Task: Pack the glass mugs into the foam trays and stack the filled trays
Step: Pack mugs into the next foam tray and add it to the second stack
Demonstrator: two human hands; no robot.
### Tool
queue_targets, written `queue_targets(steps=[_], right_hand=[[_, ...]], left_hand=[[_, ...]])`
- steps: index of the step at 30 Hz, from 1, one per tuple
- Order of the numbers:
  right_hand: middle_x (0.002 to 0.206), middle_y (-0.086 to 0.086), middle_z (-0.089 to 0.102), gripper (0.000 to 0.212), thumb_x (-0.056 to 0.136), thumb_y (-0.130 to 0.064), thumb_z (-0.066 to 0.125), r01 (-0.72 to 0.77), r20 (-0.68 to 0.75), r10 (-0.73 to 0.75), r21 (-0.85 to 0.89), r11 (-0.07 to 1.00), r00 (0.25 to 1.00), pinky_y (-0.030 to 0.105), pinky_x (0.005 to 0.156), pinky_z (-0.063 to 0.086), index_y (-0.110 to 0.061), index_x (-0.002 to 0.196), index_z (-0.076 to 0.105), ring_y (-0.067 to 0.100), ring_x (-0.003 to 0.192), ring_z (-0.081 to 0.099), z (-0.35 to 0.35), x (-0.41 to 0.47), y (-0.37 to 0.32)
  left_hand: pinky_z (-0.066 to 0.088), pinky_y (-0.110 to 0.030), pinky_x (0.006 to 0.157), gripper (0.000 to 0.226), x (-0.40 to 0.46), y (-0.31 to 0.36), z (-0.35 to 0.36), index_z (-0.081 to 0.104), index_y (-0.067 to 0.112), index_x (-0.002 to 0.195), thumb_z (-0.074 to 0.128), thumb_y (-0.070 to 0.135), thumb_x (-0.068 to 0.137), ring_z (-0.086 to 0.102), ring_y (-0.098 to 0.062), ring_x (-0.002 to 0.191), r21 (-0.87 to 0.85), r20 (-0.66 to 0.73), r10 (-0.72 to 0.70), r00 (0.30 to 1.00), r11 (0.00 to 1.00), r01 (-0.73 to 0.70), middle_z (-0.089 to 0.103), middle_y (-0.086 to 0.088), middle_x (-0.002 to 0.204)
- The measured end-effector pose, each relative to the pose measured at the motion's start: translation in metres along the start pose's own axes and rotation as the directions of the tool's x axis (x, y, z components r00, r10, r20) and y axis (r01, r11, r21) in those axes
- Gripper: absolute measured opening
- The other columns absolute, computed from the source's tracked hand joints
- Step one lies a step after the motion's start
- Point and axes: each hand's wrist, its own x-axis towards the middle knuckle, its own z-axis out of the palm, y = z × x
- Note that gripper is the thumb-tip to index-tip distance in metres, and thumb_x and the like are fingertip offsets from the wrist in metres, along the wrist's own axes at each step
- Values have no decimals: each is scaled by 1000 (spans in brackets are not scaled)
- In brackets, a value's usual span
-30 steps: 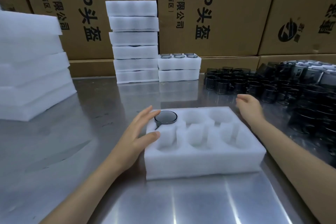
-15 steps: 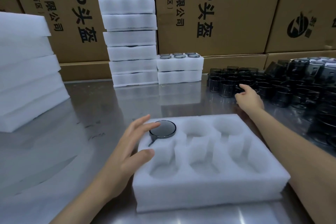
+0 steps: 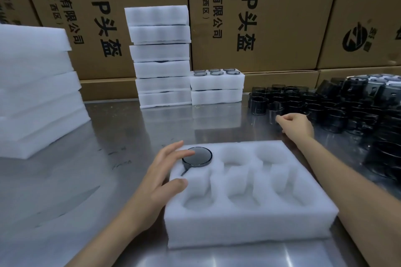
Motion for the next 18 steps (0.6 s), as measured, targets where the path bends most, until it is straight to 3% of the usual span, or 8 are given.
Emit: queue_targets(steps=[5, 7, 10, 13, 16, 18], right_hand=[[67, 4, 68, 31, 89, -40, 59, 59, 65, -66, 107, 993, 996, 33, 71, 50, -15, 77, 73, 15, 64, 59, -13, -31, 0], [66, 0, 67, 27, 87, -38, 63, 55, 84, -73, 199, 978, 994, 34, 72, 50, -16, 74, 73, 15, 65, 60, -19, -48, -2], [65, -2, 64, 21, 84, -35, 68, -34, 110, -3, 334, 942, 994, 31, 67, 47, -16, 79, 75, 17, 65, 56, -27, -72, -9], [71, 3, 59, 18, 81, -35, 71, -206, 124, 166, 518, 830, 978, 21, 50, 43, -19, 73, 72, 19, 60, 49, -40, -91, -27], [74, 3, 61, 25, 80, -40, 70, -190, 131, 139, 613, 767, 982, 27, 62, 45, -18, 69, 71, 19, 64, 54, -57, -107, -48], [76, 0, 68, 23, 82, -37, 70, -209, 212, 75, 734, 646, 974, 31, 68, 52, -18, 70, 73, 16, 66, 63, -67, -118, -63]], left_hand=[[23, -11, 103, 62, 0, 0, 0, 54, 36, 120, 46, 49, 59, 25, 11, 131, 4, 6, -13, 1000, 1000, 13, 31, 22, 143], [24, -9, 100, 56, 0, -1, 0, 54, 36, 119, 50, 43, 64, 26, 13, 130, 9, 10, -13, 1000, 1000, 13, 31, 21, 143], [24, -19, 106, 50, 0, 0, 0, 55, 34, 118, 48, 26, 69, 25, 13, 130, 13, 11, -15, 1000, 1000, 15, 32, 17, 143], [23, -24, 108, 50, -1, 1, 0, 54, 34, 120, 47, 26, 71, 25, 13, 130, 19, 17, -17, 1000, 1000, 17, 32, 16, 143], [23, -21, 106, 50, -2, 2, -1, 54, 33, 120, 46, 27, 71, 25, 13, 129, 23, 24, -12, 1000, 1000, 11, 32, 16, 143], [23, -21, 106, 50, -2, 3, -1, 54, 33, 120, 46, 27, 71, 25, 12, 129, 22, 22, -16, 1000, 1000, 15, 32, 15, 143]])
